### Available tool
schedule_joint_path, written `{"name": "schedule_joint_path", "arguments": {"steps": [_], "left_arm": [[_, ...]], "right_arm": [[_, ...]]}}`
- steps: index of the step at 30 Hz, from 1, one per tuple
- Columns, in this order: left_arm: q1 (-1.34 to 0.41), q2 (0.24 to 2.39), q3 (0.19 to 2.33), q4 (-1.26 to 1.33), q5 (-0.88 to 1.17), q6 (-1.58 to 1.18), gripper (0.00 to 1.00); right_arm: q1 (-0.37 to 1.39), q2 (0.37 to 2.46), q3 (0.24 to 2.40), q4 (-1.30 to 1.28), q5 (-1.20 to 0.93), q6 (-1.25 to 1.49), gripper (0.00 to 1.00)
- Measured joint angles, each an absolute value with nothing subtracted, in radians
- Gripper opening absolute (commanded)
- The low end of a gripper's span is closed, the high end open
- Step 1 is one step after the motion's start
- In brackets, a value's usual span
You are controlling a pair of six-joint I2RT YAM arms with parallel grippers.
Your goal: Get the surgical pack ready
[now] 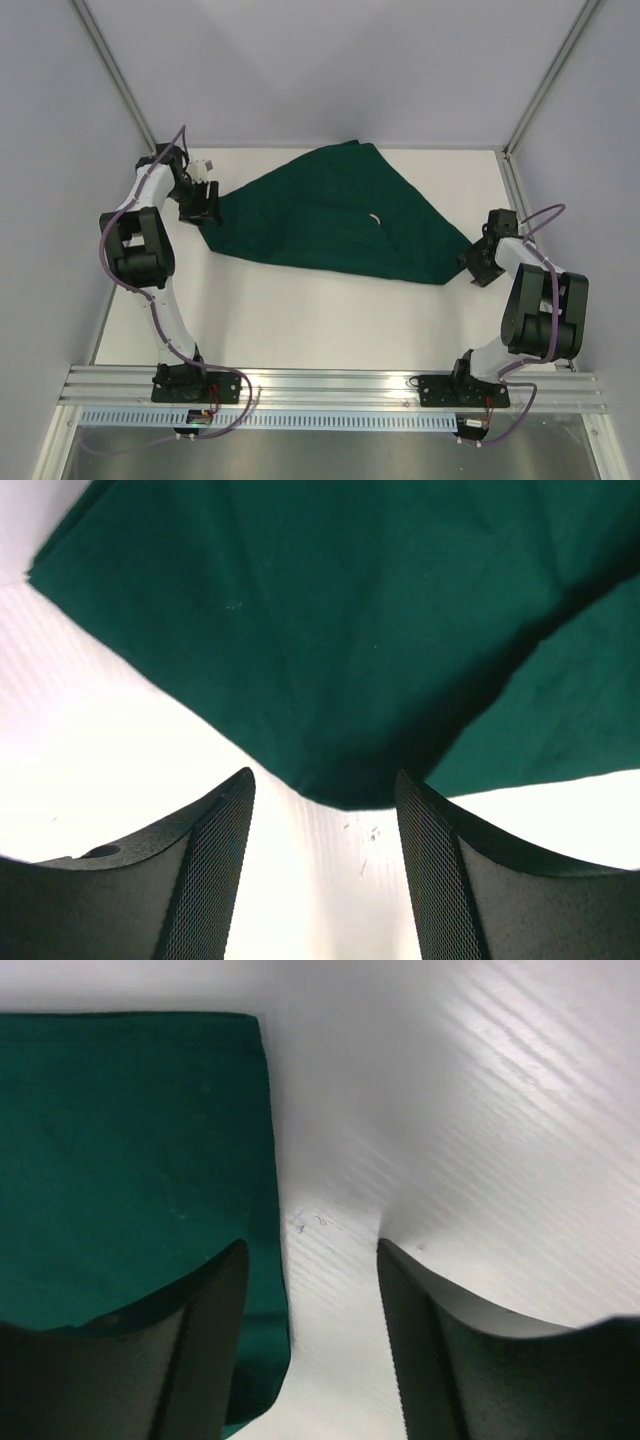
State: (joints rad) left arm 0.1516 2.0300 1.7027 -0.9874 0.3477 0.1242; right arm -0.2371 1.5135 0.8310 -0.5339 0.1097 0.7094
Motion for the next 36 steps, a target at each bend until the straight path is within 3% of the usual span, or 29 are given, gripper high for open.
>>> {"name": "schedule_joint_path", "arguments": {"steps": [2,10,22,36], "left_arm": [[0.154,2.062,1.703,-0.984,0.35,0.113,0.68],[0.172,2.11,1.703,-0.981,0.346,0.1,0.68],[0.173,2.13,1.703,-0.969,0.348,0.098,0.67],[0.173,2.153,1.702,-0.964,0.358,0.093,0.55]], "right_arm": [[-0.237,1.557,0.842,-0.511,0.077,0.707,0.49],[-0.237,1.627,0.857,-0.362,-0.046,0.694,0.0],[-0.169,1.541,0.839,-0.356,-0.07,0.686,0.0],[0.471,1.511,1.242,-0.4,0.122,0.659,0.0]]}}
